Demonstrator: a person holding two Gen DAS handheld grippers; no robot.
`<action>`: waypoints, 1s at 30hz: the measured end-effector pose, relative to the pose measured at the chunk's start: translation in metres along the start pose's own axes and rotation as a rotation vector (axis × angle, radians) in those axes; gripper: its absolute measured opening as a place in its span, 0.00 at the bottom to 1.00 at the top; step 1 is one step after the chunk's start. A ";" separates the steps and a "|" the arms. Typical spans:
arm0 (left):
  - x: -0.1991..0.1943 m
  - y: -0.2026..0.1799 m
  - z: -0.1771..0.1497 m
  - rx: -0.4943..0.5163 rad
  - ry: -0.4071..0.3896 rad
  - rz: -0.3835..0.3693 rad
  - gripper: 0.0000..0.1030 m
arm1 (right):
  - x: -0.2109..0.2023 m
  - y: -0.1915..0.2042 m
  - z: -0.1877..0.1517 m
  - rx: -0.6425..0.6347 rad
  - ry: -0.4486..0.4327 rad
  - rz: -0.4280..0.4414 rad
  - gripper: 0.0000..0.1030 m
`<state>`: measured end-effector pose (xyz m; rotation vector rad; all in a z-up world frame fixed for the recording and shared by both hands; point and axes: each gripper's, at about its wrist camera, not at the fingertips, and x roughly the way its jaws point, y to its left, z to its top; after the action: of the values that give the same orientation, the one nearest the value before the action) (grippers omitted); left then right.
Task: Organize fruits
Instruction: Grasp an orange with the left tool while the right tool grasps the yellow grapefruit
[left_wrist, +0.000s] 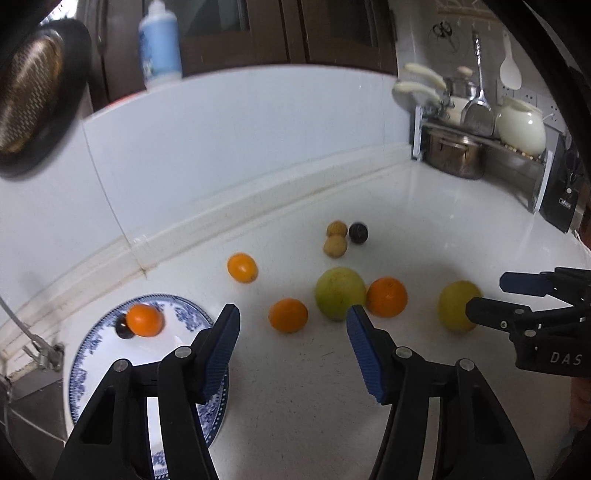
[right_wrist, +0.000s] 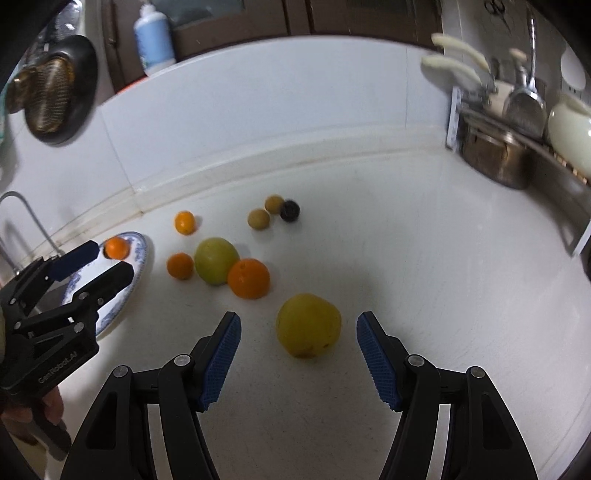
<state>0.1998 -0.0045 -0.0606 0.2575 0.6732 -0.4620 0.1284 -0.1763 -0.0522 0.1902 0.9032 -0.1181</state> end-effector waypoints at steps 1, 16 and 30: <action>0.007 0.002 -0.001 -0.003 0.022 -0.009 0.56 | 0.006 -0.001 0.001 0.018 0.023 -0.001 0.64; 0.068 0.015 -0.002 -0.044 0.184 -0.044 0.49 | 0.045 0.001 0.002 0.098 0.169 -0.063 0.64; 0.090 0.017 0.003 -0.060 0.219 -0.067 0.35 | 0.056 0.001 0.002 0.099 0.183 -0.093 0.49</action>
<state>0.2712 -0.0200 -0.1155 0.2313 0.9100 -0.4811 0.1643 -0.1770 -0.0952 0.2539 1.0902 -0.2347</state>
